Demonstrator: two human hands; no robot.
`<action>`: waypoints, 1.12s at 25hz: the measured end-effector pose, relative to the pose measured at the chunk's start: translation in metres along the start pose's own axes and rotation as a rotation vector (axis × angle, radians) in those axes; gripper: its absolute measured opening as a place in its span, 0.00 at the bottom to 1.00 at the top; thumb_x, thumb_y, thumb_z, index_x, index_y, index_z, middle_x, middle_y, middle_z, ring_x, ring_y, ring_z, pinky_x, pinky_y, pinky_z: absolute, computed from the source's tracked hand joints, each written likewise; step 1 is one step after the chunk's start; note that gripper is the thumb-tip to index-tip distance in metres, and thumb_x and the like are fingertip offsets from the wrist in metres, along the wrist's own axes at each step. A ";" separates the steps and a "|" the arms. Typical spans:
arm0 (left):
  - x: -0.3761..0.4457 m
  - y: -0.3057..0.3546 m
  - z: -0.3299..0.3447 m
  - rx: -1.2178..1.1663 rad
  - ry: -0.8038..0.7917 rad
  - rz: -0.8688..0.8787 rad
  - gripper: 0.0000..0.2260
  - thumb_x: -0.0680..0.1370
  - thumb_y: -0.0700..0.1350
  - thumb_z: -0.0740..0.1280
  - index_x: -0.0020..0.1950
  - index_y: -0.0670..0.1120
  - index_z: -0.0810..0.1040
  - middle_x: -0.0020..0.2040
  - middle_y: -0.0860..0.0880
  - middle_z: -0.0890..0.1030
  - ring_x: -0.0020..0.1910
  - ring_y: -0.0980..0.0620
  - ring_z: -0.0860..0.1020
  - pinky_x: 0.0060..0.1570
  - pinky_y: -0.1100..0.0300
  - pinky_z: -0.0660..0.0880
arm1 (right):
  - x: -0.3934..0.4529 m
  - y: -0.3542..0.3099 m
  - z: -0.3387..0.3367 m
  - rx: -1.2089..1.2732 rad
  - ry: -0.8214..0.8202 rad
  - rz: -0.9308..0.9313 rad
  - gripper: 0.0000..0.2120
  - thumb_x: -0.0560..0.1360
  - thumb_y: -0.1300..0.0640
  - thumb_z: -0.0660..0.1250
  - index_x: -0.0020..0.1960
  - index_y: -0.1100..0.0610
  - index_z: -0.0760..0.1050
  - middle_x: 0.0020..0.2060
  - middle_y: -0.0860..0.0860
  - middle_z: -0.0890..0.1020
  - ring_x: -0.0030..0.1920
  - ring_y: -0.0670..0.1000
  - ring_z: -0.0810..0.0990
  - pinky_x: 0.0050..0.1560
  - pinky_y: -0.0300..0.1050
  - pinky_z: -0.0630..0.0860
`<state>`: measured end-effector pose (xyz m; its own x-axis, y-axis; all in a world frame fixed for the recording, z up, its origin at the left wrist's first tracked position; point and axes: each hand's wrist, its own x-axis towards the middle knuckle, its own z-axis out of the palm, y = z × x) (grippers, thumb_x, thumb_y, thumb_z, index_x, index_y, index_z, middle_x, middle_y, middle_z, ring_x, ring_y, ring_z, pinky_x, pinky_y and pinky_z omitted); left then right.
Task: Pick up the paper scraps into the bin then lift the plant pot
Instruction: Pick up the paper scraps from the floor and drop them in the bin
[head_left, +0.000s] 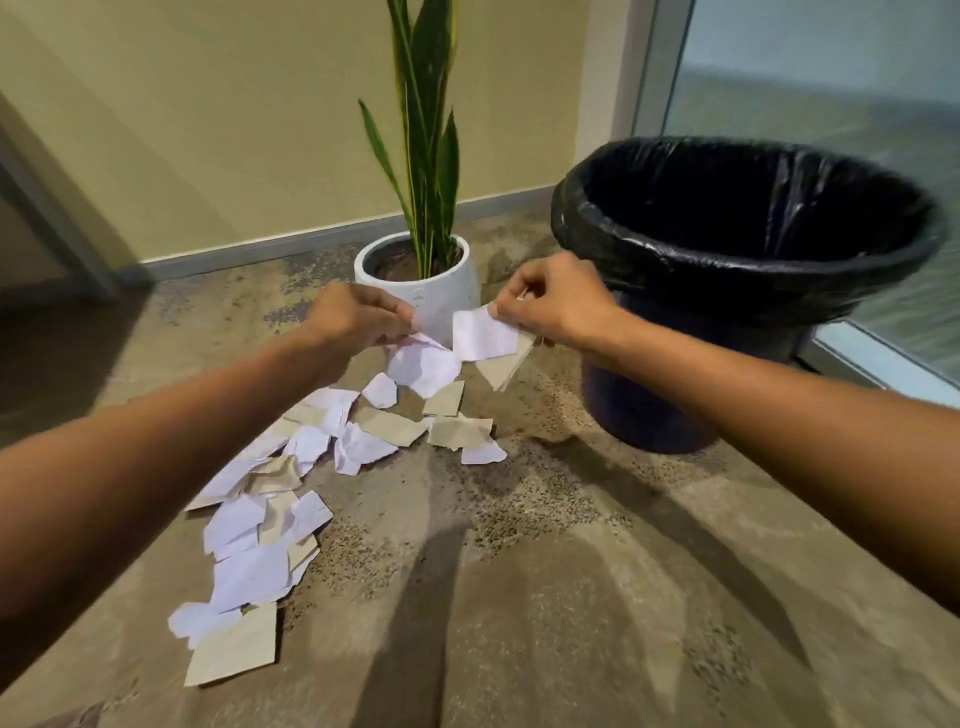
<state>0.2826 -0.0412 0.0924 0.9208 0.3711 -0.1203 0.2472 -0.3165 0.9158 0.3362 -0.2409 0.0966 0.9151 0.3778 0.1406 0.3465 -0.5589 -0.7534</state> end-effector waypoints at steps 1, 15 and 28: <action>-0.002 0.014 0.002 -0.057 -0.012 0.032 0.04 0.71 0.32 0.70 0.39 0.40 0.79 0.40 0.42 0.81 0.41 0.48 0.80 0.52 0.58 0.79 | 0.000 -0.010 -0.011 -0.009 0.064 -0.038 0.08 0.72 0.55 0.72 0.44 0.60 0.82 0.36 0.52 0.81 0.34 0.49 0.78 0.38 0.46 0.78; -0.009 0.146 0.100 -0.338 0.077 0.303 0.06 0.70 0.33 0.72 0.38 0.41 0.77 0.44 0.43 0.81 0.46 0.47 0.83 0.44 0.61 0.82 | 0.008 0.002 -0.136 -0.148 0.708 0.156 0.10 0.74 0.47 0.67 0.43 0.53 0.79 0.40 0.50 0.81 0.47 0.54 0.82 0.43 0.41 0.70; -0.016 0.143 0.117 -0.208 -0.083 0.325 0.07 0.73 0.32 0.68 0.40 0.43 0.79 0.41 0.44 0.80 0.44 0.48 0.81 0.50 0.57 0.81 | 0.003 -0.007 -0.123 -0.185 0.619 -0.001 0.03 0.74 0.51 0.67 0.43 0.49 0.77 0.36 0.47 0.77 0.42 0.49 0.78 0.40 0.41 0.71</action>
<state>0.3384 -0.1951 0.1802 0.9642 0.2065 0.1662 -0.1200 -0.2189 0.9683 0.3615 -0.3266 0.1807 0.8454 -0.0865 0.5271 0.3263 -0.6975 -0.6379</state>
